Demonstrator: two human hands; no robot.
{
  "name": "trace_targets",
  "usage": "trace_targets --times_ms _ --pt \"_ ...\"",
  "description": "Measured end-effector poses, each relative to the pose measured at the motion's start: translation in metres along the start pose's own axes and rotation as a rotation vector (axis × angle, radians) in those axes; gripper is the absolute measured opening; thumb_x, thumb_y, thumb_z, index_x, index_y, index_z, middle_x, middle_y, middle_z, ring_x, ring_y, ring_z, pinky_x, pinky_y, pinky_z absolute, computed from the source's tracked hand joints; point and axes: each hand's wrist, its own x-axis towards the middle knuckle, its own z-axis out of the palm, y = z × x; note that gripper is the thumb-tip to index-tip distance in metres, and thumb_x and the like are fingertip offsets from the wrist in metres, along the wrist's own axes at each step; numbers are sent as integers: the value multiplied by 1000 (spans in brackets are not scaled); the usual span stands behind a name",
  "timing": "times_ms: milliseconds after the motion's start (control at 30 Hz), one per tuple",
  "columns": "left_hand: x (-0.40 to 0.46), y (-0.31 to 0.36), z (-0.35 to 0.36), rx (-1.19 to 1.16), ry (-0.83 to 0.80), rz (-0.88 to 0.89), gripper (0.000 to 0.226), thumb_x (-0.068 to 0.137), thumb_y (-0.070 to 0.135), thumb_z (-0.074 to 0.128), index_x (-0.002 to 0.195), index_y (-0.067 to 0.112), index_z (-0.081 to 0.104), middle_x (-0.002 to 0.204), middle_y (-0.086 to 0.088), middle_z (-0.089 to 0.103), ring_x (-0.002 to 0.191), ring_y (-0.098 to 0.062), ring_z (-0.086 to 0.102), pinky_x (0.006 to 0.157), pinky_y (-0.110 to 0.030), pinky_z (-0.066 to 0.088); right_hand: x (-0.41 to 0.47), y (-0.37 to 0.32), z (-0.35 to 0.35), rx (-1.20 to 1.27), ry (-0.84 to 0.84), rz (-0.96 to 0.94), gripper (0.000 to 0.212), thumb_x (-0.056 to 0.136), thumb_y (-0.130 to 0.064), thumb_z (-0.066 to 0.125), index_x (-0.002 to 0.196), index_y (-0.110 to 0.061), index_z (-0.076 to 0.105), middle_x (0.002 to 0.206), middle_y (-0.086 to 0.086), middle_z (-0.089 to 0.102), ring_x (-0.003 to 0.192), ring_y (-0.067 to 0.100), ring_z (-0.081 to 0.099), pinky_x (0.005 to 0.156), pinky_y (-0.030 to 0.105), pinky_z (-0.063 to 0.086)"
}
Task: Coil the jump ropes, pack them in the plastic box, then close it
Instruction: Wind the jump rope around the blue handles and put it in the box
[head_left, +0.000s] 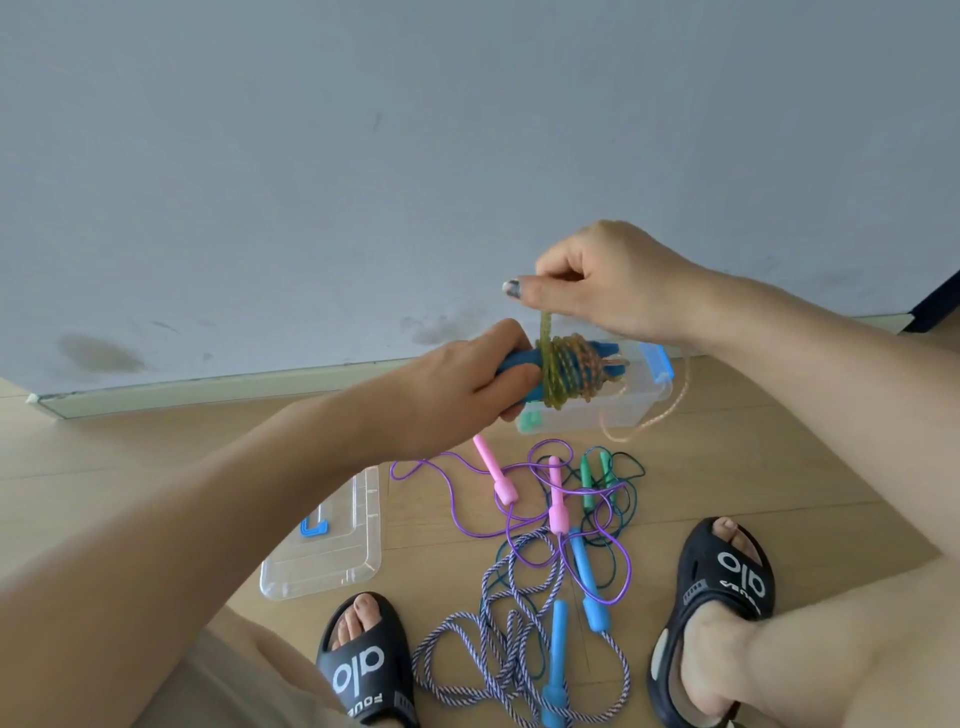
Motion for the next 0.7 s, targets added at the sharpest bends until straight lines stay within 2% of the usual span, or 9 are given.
trace_targets --times_ms 133,200,267,333,400,433,500,600,700 --pt "-8 2 -1 -169 -67 -16 18 94 35 44 92 17 46 73 12 59 68 -14 50 71 -32 45 2 8 12 242 -142 106 60 94 -50 59 62 -6 35 58 7 24 48 15 21 44 25 19" --pt "-10 1 0 -275 -59 -28 23 91 35 46 94 12 46 75 8 59 69 -16 49 68 -31 44 2 12 20 390 -213 194 55 94 -51 58 68 -5 44 56 6 28 44 14 24 41 21 23" --pt "-11 -1 -1 -371 -48 -25 21 93 31 48 92 10 44 75 3 57 63 -15 44 61 -25 41 3 21 26 530 -305 311 46 96 -48 57 78 -5 55 56 7 42 43 15 38 43 21 33" --pt "-13 1 -3 -474 -53 -7 18 96 26 47 89 10 42 74 -1 55 56 -13 38 55 -20 38 -2 33 29 614 -393 409 32 101 -30 53 78 -7 58 60 6 53 46 14 48 45 22 39" --pt "-13 3 -6 -575 -63 14 16 96 23 45 88 9 41 71 -4 52 51 -13 32 51 -20 34 -7 39 35 661 -391 436 39 97 4 38 64 -13 47 51 -4 45 42 6 38 45 20 24" --pt "-12 3 -8 -622 -62 17 16 95 22 45 87 9 41 70 -4 51 50 -13 30 50 -20 32 -9 39 40 679 -363 450 43 93 13 29 61 -15 39 46 -8 38 40 3 30 47 21 15" --pt "-11 2 -12 -720 -52 11 16 98 20 44 86 9 43 70 -5 50 50 -14 27 49 -20 31 -11 26 56 674 -362 481 40 92 9 26 62 -17 33 43 -12 31 39 2 21 47 22 9" --pt "-8 0 -18 -805 -30 -1 19 106 15 37 90 8 43 70 -9 46 51 -16 24 48 -21 29 -11 5 77 631 -396 573 31 90 -8 29 62 -19 38 44 -8 30 36 6 18 36 18 12" --pt "-9 -3 -17 -804 -31 2 17 106 14 37 93 6 45 69 -10 47 49 -16 26 46 -20 31 -10 0 81 617 -380 651 30 91 -13 33 63 -19 39 47 -6 31 36 8 19 33 18 15"
